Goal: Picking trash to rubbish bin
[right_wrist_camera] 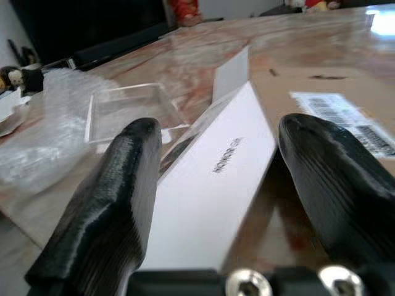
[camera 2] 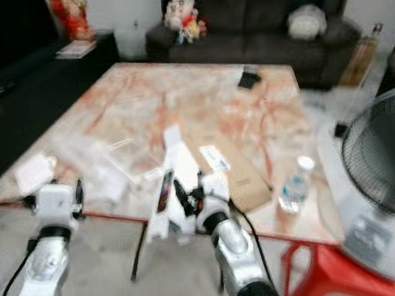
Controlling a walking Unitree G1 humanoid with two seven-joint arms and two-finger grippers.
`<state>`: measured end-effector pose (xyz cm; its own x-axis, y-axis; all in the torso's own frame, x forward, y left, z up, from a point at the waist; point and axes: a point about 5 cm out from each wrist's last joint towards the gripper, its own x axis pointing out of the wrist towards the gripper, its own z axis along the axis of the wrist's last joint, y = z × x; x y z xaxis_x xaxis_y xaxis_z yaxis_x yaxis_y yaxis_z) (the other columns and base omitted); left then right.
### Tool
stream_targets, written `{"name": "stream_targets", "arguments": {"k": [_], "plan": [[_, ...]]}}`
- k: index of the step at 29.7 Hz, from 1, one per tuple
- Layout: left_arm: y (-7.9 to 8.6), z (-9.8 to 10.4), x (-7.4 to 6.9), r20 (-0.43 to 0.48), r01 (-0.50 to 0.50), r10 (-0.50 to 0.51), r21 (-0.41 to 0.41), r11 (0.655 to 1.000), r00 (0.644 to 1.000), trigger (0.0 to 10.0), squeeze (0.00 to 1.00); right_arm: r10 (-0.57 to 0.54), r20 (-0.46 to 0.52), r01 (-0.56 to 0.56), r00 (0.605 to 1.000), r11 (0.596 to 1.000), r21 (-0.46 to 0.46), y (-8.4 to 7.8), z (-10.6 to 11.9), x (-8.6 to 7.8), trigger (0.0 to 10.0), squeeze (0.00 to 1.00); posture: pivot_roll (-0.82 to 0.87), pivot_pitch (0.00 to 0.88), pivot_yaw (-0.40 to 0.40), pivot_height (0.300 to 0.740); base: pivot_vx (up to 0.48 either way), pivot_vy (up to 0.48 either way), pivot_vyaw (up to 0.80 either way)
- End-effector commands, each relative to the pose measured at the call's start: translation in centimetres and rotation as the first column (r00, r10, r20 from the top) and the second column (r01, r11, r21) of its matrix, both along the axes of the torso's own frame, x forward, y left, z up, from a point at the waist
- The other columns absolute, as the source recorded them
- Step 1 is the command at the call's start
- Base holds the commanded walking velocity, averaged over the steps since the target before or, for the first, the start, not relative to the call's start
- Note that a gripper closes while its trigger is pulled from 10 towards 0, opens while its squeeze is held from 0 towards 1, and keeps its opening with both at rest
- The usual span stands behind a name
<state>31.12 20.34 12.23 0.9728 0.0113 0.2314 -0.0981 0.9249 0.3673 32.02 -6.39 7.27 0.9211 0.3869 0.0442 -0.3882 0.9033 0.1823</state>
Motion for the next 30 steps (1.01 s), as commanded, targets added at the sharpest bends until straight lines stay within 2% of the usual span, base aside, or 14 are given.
{"name": "stream_targets", "arguments": {"k": [1,8,17,20,22,30], "plan": [[0.6,0.5,-0.1,0.013,0.003,-0.004,0.045,0.999,1.000,10.0,0.00,0.017,0.013,-0.017,1.000,1.000,0.007,0.6,0.5,0.1,10.0,0.00,0.07,0.009,-0.053,0.740,0.000,0.000,0.00],[0.2,0.6,0.1,0.012,0.008,-0.008,0.026,1.000,1.000,10.0,0.00,0.019,0.013,-0.020,1.000,1.000,0.009,0.7,0.5,0.1,10.0,0.00,0.07,0.006,-0.051,0.740,0.000,0.000,0.00],[-1.4,0.3,-0.1,0.031,-0.027,0.033,-0.163,0.986,0.999,10.0,0.00,0.022,0.027,-0.022,0.999,1.000,0.008,0.8,0.8,0.2,10.0,0.00,0.07,0.006,-0.051,0.740,0.027,0.000,0.00],[-2.5,0.2,-0.2,0.032,-0.007,0.012,-0.172,0.985,0.999,10.0,0.00,0.022,0.031,-0.022,0.999,1.000,0.007,0.7,0.9,0.3,10.0,0.00,0.07,0.006,-0.051,0.740,0.283,0.000,0.00],[-2.6,0.2,-0.2,0.033,-0.004,0.010,-0.174,0.985,0.999,10.0,0.00,0.022,0.031,-0.022,0.999,1.000,0.007,0.7,0.9,0.3,10.0,0.00,0.07,0.006,-0.051,0.740,0.307,0.000,0.00],[-1.9,0.6,0.0,0.041,-0.025,0.032,-0.178,0.984,0.999,10.0,0.00,0.026,0.027,-0.026,0.999,1.000,0.002,0.8,0.7,0.2,10.0,0.00,0.07,0.006,-0.051,0.740,0.337,0.000,0.00]]}}
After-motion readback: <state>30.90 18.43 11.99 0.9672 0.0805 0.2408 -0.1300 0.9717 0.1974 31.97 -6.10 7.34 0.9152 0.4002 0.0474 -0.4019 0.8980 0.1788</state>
